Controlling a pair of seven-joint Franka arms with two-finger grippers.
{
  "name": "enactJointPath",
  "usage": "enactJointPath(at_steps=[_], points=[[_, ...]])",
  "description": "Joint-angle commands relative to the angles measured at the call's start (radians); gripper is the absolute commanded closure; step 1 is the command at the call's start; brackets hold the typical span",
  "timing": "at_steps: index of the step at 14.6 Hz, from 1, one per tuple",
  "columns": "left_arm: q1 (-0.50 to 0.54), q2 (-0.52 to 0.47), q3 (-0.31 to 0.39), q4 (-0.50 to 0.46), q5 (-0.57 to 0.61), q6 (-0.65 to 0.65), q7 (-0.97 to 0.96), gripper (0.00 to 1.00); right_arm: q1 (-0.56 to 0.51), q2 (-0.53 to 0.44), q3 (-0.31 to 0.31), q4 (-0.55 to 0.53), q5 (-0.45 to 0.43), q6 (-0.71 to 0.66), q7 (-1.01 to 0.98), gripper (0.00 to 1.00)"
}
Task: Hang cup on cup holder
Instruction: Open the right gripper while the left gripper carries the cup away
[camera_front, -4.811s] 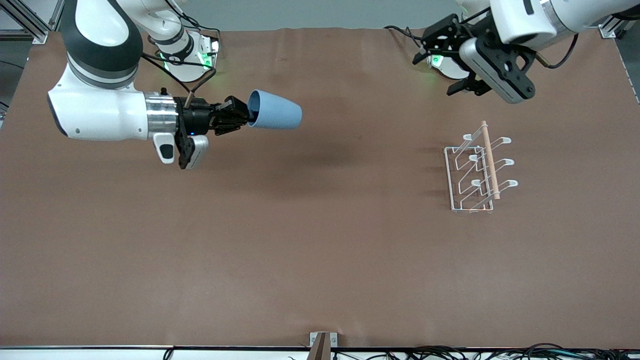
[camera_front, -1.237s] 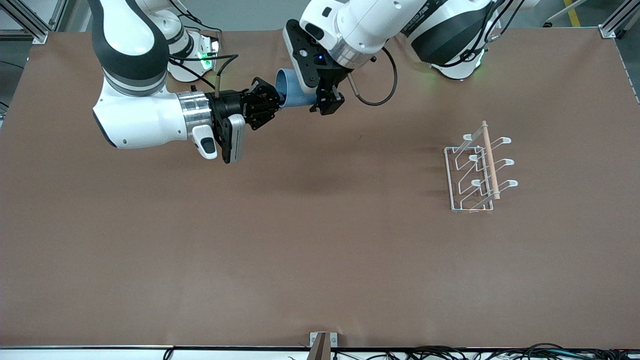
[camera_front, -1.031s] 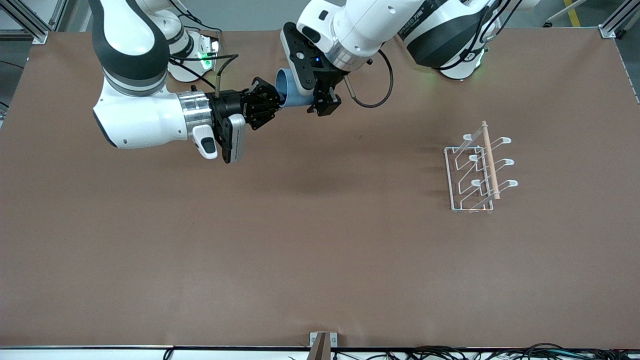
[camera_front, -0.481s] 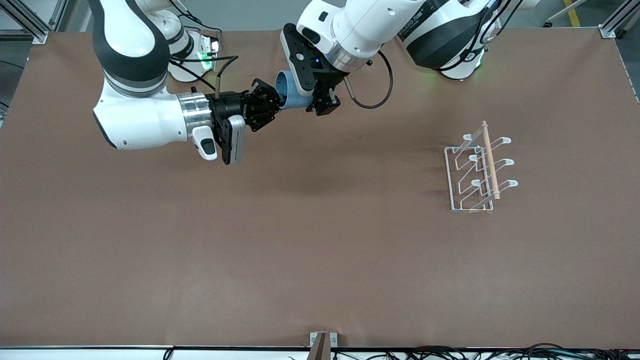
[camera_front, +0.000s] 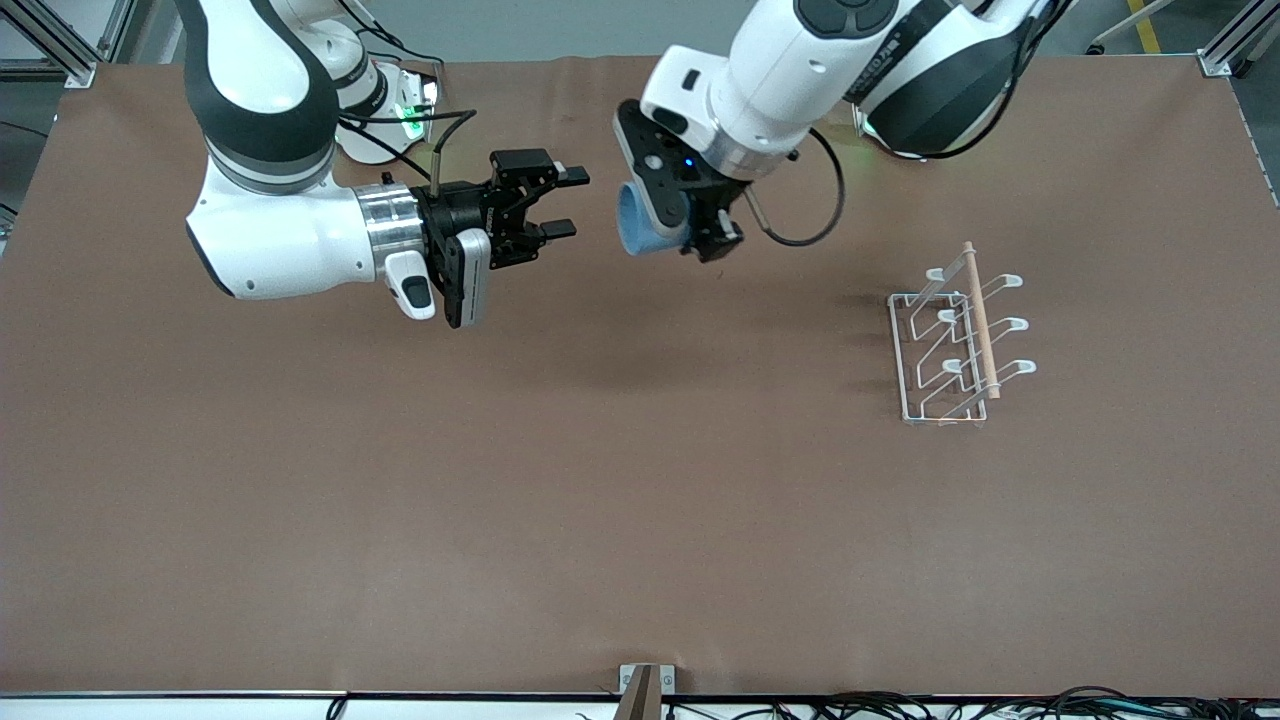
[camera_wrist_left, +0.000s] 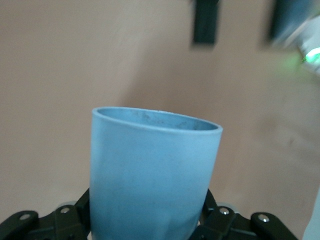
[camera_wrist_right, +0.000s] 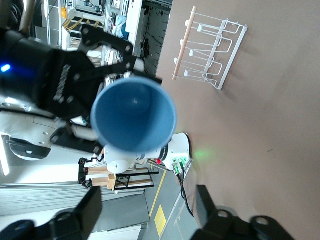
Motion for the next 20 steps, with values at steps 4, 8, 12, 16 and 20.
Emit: enactJointPath(at_steps=[4, 8, 12, 16, 20], points=[[0.085, 0.006, 0.005, 0.007, 0.226, -0.180, 0.089, 0.51, -0.120, -0.002, 0.000, -0.010, -0.185, 0.001, 0.012, 0.00], [0.126, 0.008, 0.008, 0.006, 0.426, -0.296, 0.206, 0.51, -0.220, -0.032, -0.001, -0.064, -0.442, 0.005, 0.012, 0.00], [0.116, 0.057, 0.012, 0.006, 0.647, -0.355, 0.306, 0.51, -0.344, -0.080, -0.001, -0.061, -0.673, -0.001, 0.012, 0.00], [0.114, 0.080, 0.012, 0.001, 0.788, -0.402, 0.370, 0.51, -0.406, -0.107, -0.001, 0.032, -0.929, -0.002, 0.053, 0.00], [0.108, 0.131, 0.012, -0.016, 0.963, -0.472, 0.442, 0.51, -0.394, -0.101, 0.008, 0.230, -1.074, -0.082, 0.274, 0.00]])
